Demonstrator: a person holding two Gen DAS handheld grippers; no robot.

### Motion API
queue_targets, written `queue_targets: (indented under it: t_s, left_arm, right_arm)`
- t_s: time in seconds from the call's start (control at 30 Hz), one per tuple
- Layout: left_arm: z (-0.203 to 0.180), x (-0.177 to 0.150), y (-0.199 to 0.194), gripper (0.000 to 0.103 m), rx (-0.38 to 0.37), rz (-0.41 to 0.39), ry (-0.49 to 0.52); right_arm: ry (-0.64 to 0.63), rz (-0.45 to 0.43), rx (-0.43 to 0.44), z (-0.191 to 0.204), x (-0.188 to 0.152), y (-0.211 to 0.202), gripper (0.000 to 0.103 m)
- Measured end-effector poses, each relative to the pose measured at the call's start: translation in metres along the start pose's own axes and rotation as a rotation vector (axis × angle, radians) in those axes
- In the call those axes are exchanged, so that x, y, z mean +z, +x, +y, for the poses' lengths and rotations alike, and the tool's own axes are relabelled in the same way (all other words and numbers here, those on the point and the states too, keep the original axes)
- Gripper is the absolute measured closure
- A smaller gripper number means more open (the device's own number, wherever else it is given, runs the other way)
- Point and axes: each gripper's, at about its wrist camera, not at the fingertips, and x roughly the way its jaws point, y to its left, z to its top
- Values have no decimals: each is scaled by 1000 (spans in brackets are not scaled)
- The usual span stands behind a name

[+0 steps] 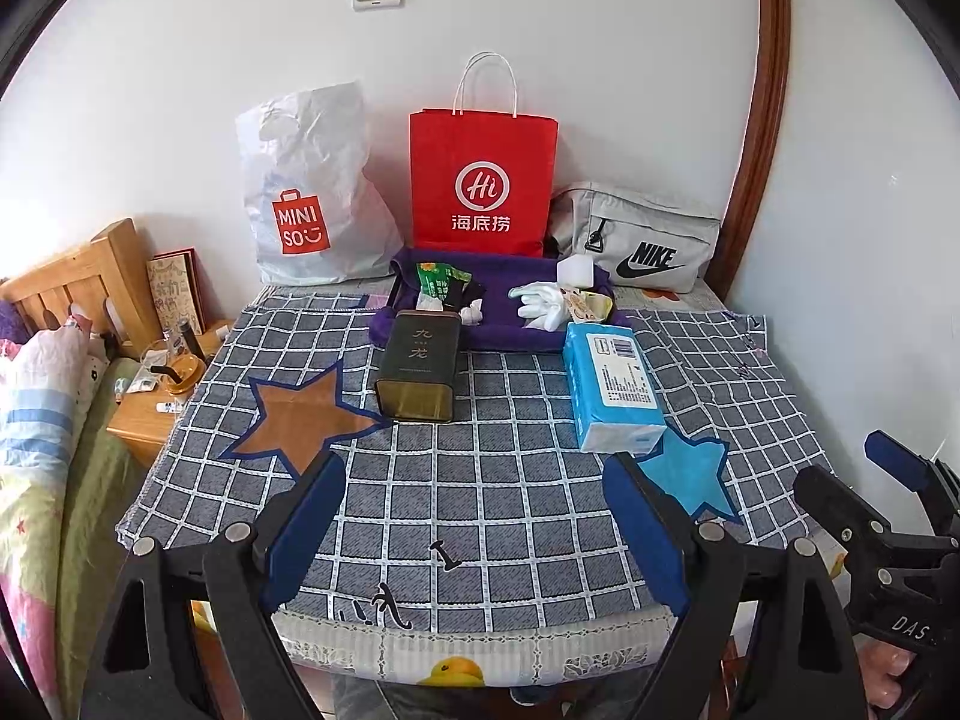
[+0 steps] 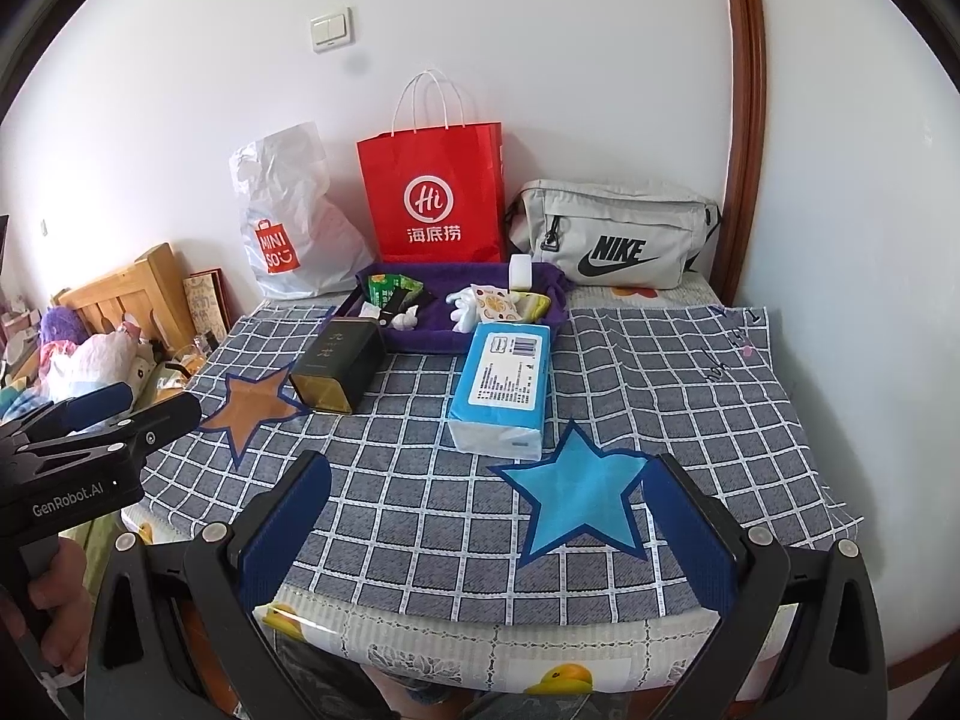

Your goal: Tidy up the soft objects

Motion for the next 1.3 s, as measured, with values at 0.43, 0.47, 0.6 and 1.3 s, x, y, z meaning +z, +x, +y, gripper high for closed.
queue_targets:
  t_s: [0.43, 0.47, 0.6, 1.3]
  left_arm:
    - [0, 0, -1, 16, 0, -2, 0]
    - [0, 0, -1, 16, 0, -2, -1]
    - [-1, -1, -1, 16, 1, -2, -1]
    - [3, 0, -2, 16, 7, -3, -2]
  right_arm:
    - [-7, -8, -2, 1, 0, -2, 1]
    - [-8, -9, -2, 1, 1, -3, 1]
    - [-11, -8, -2, 1, 0, -3, 1]
    - [-15, -12, 2, 2, -1, -6, 1]
